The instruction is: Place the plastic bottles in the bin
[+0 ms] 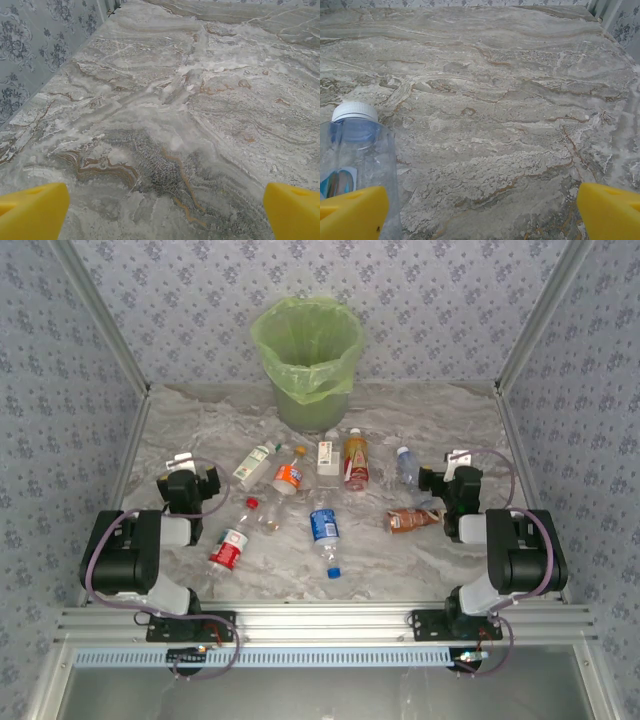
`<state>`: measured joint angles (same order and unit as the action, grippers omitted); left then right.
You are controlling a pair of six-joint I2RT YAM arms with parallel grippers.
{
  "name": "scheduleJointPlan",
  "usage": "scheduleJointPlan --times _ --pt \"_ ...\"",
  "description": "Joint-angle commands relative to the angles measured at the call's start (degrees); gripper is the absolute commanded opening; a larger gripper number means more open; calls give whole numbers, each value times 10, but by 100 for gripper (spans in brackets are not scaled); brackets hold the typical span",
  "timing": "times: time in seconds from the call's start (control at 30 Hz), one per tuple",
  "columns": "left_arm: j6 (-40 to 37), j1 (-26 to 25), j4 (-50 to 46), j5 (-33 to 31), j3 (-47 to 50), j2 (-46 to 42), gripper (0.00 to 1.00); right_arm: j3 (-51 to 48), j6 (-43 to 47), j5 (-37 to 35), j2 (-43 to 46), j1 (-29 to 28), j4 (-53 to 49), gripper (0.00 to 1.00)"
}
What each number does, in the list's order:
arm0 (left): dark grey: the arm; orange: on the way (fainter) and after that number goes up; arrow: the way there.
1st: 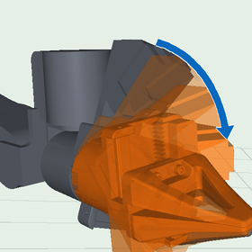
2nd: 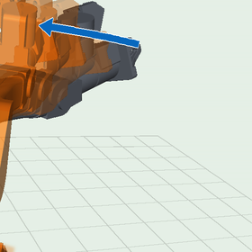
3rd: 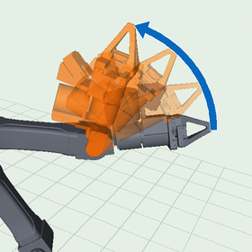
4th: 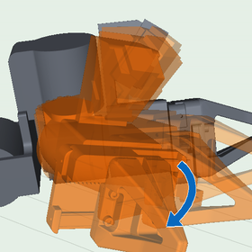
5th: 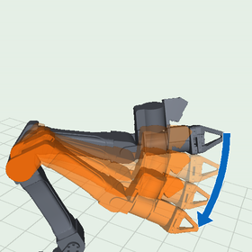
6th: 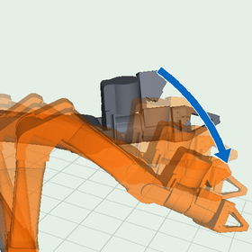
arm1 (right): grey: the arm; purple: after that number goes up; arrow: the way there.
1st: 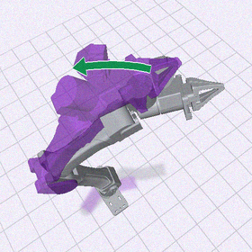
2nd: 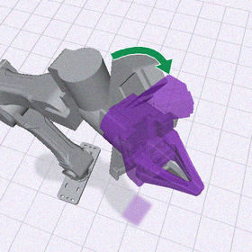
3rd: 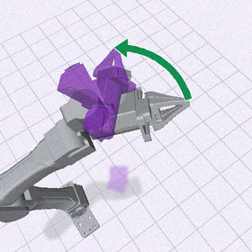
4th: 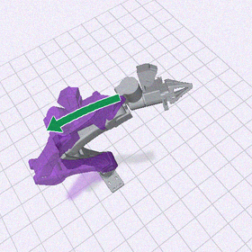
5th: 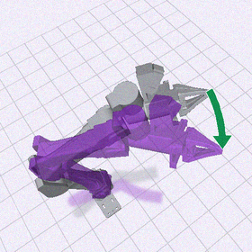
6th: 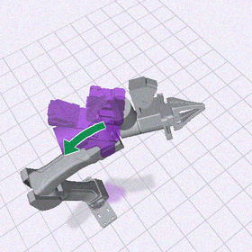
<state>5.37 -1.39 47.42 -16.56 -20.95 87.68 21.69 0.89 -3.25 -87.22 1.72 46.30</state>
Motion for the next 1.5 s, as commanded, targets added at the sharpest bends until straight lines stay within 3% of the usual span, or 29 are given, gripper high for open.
scheduleJointPlan --times 0.0,1.03,1.23,1.47 --pt "-7 1 19 -8 -11 0 99 6 -3 -12 2 -3 0 99" --pt "-10 2 21 -3 -11 -1 99 5 -3 -11 3 -2 2 99" --pt "-15 2 -17 11 -26 -15 99 6 -10 -28 16 -3 -9 99" --pt "-18 1 -133 13 -67 -72 99 40 -3 -11 80 -1 -116 99"
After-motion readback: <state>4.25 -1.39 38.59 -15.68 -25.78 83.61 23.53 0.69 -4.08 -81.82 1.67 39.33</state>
